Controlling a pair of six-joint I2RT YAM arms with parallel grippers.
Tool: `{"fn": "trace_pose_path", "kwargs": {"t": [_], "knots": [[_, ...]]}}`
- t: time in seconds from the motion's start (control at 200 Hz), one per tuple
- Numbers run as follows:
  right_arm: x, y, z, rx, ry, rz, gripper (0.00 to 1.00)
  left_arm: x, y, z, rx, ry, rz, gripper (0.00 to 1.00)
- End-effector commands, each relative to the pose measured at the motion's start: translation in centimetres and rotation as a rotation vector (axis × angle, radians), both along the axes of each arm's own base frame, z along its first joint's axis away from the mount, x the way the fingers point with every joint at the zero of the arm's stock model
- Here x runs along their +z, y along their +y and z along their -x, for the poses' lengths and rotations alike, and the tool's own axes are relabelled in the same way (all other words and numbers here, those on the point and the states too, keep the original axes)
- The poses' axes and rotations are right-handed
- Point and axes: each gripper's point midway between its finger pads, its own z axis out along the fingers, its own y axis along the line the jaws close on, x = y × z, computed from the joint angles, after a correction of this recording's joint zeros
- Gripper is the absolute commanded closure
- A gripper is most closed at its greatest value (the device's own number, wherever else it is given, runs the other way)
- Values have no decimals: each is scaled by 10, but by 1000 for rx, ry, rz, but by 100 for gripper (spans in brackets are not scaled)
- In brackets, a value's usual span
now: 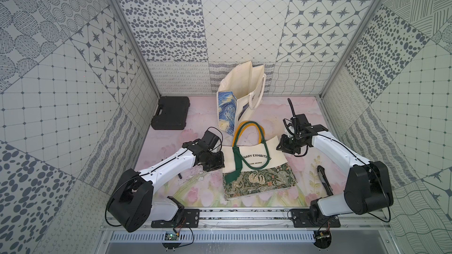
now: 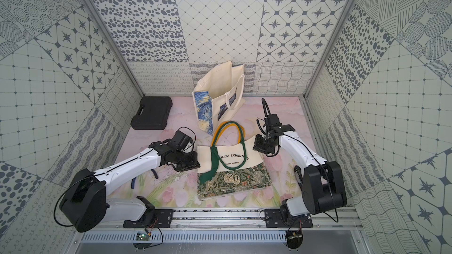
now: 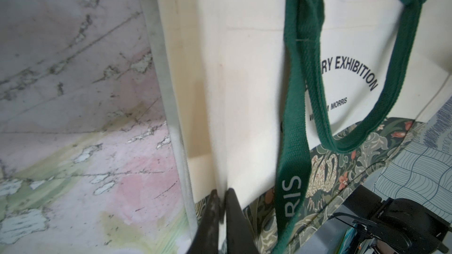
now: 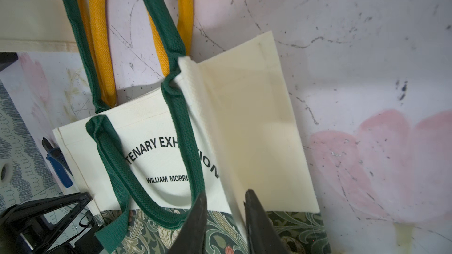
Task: Put away the canvas bag
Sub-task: Adjust the canvas bag at the center of the board.
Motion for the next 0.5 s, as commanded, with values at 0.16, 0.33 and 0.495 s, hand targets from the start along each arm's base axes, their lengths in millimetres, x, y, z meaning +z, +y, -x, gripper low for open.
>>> {"fn": "trace_pose_path", "kwargs": {"t": [0.16, 0.33, 0.495], "knots": [[41, -41, -5, -39, -143, 184, 68, 31, 40, -12, -14, -118, -155, 53], [49, -16, 6, -46, -144, 16, 70, 75, 13, -28, -62, -284, 22, 56], [33, 18, 22, -38, -81, -159, 75, 90, 0, -34, -62, -338, 118, 85]]}}
